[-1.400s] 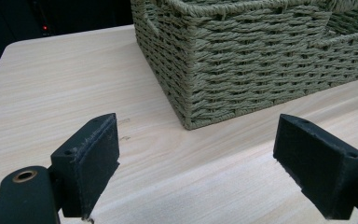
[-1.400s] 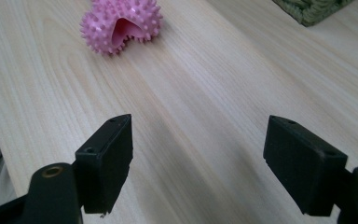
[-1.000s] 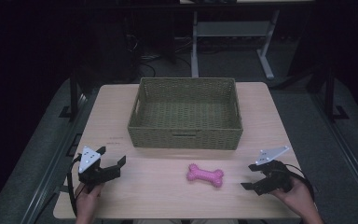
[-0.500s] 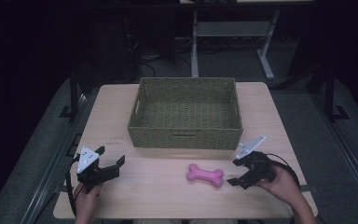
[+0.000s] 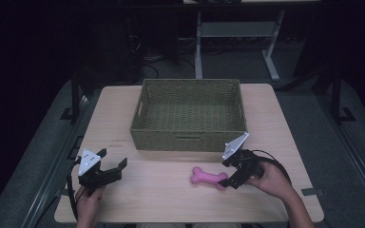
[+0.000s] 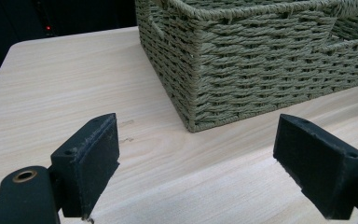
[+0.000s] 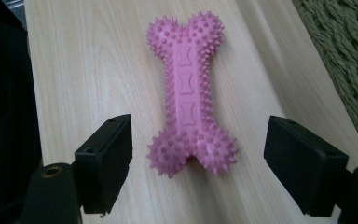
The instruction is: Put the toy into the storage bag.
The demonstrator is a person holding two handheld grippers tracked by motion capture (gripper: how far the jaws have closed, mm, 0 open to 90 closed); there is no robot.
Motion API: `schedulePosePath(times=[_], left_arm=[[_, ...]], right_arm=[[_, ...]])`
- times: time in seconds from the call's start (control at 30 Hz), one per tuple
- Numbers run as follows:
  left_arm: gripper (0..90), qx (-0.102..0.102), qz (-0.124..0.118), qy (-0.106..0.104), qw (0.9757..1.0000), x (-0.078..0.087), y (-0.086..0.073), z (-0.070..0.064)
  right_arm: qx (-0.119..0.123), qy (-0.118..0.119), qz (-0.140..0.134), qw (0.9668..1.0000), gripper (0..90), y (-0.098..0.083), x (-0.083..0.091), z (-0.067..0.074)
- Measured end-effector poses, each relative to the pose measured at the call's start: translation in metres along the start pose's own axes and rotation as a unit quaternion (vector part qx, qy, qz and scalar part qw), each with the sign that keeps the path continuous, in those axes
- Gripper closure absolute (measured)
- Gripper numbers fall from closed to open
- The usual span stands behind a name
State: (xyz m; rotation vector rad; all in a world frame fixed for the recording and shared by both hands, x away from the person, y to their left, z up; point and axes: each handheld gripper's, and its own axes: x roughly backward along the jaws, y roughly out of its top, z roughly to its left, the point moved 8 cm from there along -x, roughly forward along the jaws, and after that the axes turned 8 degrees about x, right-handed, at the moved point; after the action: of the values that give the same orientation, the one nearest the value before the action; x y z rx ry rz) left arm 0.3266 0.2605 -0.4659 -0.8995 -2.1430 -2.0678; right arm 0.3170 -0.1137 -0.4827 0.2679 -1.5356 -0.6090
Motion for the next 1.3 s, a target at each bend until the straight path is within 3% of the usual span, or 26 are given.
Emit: schedulePosePath(times=[0.43,1.0,1.3], left_arm=[[13.8,0.003,-0.002,0.000,1.0000,0.001,0.000,0.002],[13.8,0.004,-0.001,0.001,1.0000,0.001,0.000,0.002],[13.8,0.007,-0.001,0.001,1.0000,0.002,0.000,0.003]], right_arm=[[0.025,0.015,0.018,0.9994,28.1,0.019,-0.018,0.001],[0.047,0.035,0.059,0.9966,42.0,0.022,-0.044,0.001],[0.061,0.025,0.077,0.9949,48.7,0.022,-0.053,0.000]])
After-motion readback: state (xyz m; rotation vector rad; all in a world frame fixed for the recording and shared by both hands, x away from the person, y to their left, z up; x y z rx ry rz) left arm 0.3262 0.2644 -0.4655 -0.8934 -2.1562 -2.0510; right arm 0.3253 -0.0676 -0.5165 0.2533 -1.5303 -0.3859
